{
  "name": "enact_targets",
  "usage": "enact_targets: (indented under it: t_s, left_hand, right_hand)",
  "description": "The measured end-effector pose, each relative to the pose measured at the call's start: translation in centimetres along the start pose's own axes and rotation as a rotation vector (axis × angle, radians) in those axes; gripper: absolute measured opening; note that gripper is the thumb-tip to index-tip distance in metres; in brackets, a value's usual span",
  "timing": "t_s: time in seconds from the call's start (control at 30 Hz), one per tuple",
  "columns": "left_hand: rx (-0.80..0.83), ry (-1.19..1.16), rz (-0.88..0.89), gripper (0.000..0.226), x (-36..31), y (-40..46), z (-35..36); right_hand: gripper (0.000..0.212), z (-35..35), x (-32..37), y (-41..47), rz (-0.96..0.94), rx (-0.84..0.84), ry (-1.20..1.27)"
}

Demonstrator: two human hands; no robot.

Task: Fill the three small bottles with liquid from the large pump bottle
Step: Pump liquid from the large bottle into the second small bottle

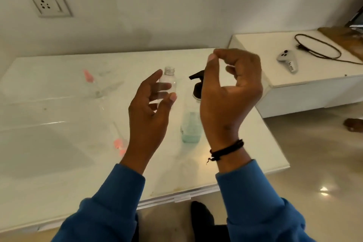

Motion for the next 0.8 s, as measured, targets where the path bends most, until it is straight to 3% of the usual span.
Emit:
enact_targets:
  t_s: [0.2,0.8]
  left_hand:
    - [-0.03,-0.042,-0.004,0.043,0.4,-0.4,1.3]
    - [0.062,-0.295,-0.055,0.032,1.3,-0.1,0.5]
  right_hand:
    - [0.003,0.9,-3.9,-1.0,0.009,0.073,0.017]
    - [0.009,1.1,-4.5,-1.3,-0.174,0.105,0.022]
Point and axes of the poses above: each hand's wrist, its own y-axis towards the middle knuckle, its own z-axis out of the palm, x = y × z, the point moved 4 cm from there along y, towards the middle knuckle, and after that the axes turned 1 degree about -x, right-handed, at the moved point
